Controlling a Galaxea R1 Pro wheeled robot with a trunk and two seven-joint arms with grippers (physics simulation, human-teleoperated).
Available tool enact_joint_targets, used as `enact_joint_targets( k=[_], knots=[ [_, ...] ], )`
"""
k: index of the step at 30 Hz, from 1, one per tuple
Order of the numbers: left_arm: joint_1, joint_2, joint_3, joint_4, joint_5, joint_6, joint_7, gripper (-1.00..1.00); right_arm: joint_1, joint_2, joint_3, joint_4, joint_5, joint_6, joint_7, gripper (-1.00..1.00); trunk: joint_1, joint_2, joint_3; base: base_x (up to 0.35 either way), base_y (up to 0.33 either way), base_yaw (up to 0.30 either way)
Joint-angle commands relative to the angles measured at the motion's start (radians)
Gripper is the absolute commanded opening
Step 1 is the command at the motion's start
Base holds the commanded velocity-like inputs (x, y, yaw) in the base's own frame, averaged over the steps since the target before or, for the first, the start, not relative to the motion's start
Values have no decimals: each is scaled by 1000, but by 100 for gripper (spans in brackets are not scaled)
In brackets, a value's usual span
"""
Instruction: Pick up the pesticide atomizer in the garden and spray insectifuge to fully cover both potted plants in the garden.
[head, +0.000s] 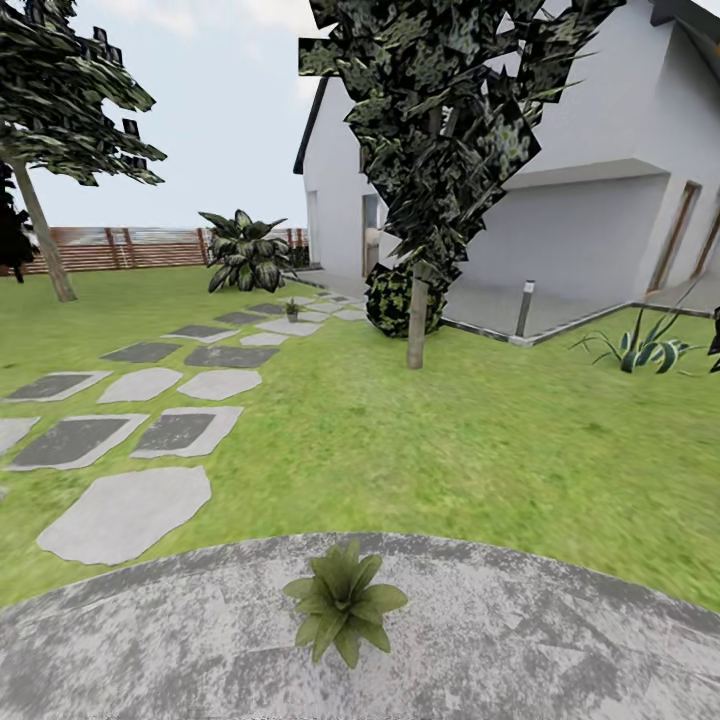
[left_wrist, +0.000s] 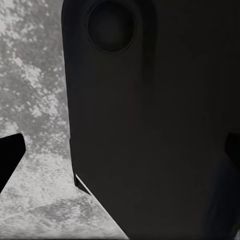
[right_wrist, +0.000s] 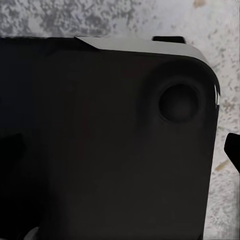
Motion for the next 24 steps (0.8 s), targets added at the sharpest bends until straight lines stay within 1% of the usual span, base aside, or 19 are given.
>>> enact_joint_targets(
  k=[1,5,10,15,17,19,21,23,24],
  knots=[
    [0,0,1,0,1,2,0,100,0,0,0,1,0,-3,0,100,0,0,-2,-39,0,246],
    [0,1,-4,-1,-1,1,-1,100,0,0,0,-3,1,-3,0,100,0,0,-6,-17,0,241],
    [-3,10,-7,-3,-2,0,-4,100,0,-1,1,-4,2,-3,0,100,0,0,-11,-2,0,226],
    [-6,14,-8,-5,-4,0,-7,100,0,-9,0,-5,5,-4,-1,100,0,0,-16,0,0,221],
    [-7,14,-8,-5,-3,-3,-7,100,0,-17,0,-15,5,-7,-2,100,0,0,-18,0,0,220],
    [-7,14,-8,-5,-3,-28,-7,100,0,-24,0,-40,5,-12,-2,100,0,0,-20,0,7,218],
    [-8,14,-8,-5,-3,-73,-6,100,0,-38,0,-81,5,-15,-3,100,0,0,-23,0,35,216],
    [-8,15,-8,-5,-2,-90,-6,100,0,-48,0,-116,5,-16,-3,100,0,0,-25,0,17,216],
    [-10,16,-8,-5,-3,-96,-6,100,0,-54,0,-151,5,-16,-3,100,0,0,-26,0,10,216]
  ],
)
